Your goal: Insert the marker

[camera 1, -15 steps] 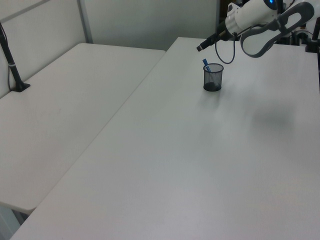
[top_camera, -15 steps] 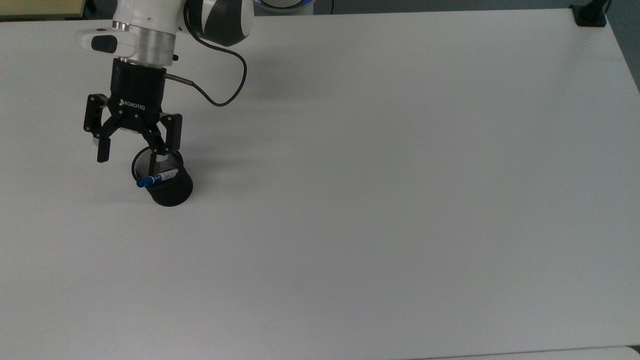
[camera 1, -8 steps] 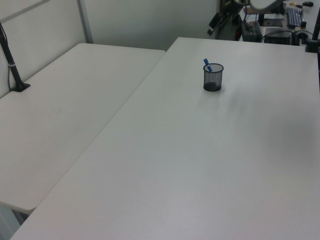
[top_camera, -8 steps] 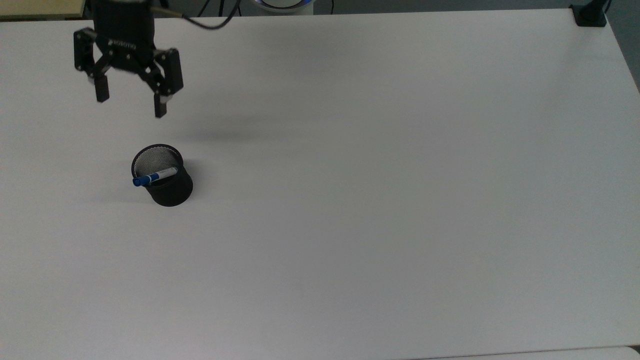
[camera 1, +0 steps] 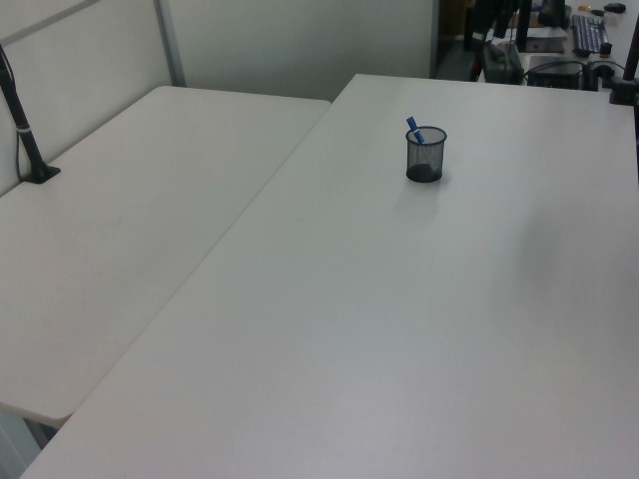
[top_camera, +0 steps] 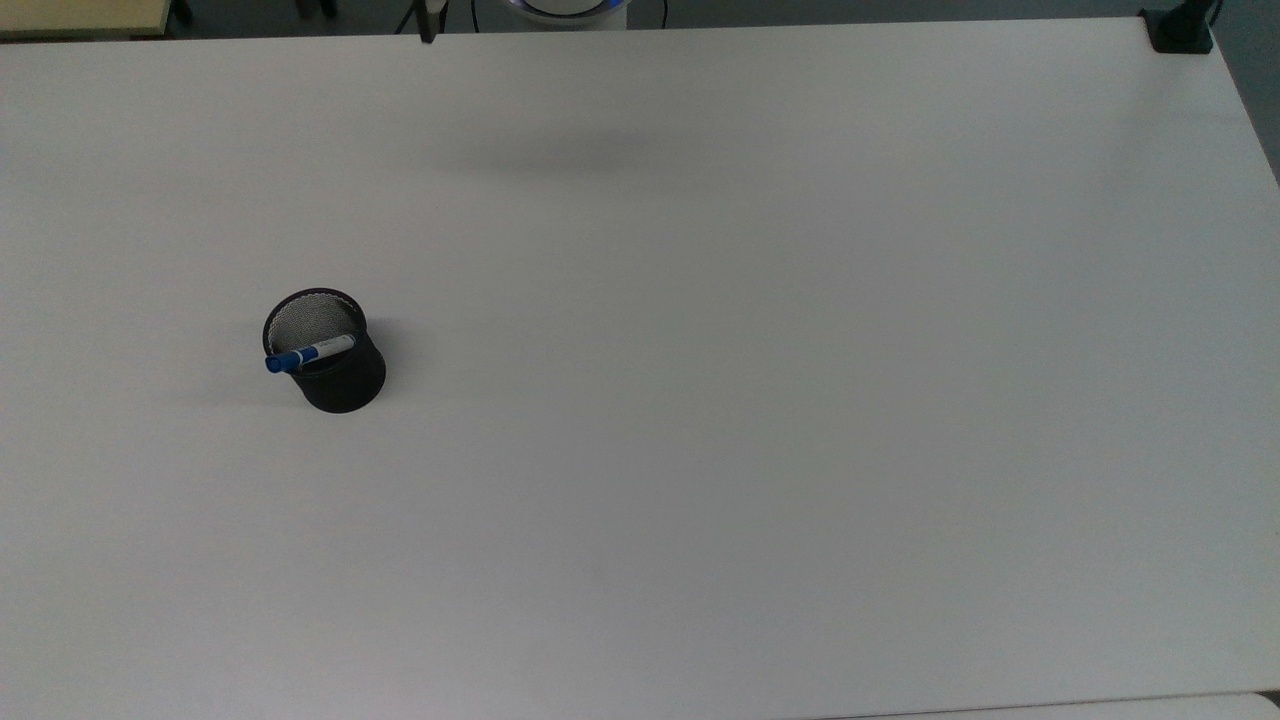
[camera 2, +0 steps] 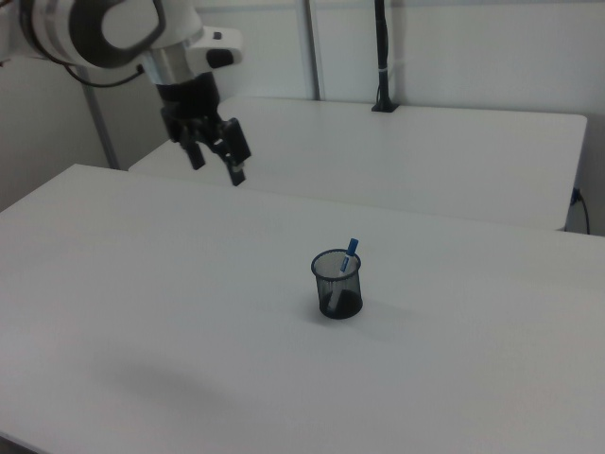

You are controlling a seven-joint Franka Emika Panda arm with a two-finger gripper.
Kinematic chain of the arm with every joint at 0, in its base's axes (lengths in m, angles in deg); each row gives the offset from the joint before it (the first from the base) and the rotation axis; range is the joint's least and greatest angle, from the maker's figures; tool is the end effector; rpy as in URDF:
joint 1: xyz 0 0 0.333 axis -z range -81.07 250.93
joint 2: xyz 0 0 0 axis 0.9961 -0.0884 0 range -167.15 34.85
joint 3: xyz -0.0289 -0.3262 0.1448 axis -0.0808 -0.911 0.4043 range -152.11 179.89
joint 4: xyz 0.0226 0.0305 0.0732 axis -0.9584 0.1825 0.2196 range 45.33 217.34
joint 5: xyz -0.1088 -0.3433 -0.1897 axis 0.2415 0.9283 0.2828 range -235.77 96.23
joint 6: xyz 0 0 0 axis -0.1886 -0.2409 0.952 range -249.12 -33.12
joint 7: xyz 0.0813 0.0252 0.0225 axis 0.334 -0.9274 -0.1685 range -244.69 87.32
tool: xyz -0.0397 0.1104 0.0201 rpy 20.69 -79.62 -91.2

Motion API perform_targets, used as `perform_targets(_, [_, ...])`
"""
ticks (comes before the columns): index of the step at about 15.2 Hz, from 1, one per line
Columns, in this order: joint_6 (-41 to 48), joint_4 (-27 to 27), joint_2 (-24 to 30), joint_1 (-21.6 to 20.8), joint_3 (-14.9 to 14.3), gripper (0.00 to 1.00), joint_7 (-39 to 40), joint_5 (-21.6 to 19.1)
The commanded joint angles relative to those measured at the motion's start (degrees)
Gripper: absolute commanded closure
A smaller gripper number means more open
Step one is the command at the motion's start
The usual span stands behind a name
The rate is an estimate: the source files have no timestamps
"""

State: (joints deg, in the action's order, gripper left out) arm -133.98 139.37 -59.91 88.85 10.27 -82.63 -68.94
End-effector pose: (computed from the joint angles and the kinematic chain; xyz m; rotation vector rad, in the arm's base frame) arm 0.5428 -0.0756 0.6622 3.1065 -0.3103 0.2194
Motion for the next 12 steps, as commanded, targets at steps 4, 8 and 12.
perform_targets(4, [4.9, 0.8, 0.3, -3.4, -0.9, 0.00, 3.3, 0.0])
perform_targets(8, [1.3, -1.4, -3.1, -2.4, -0.8, 0.00, 6.0, 0.2])
perform_targets(12, [1.2, -2.5, -3.3, -2.1, -0.9, 0.00, 4.4, 0.2])
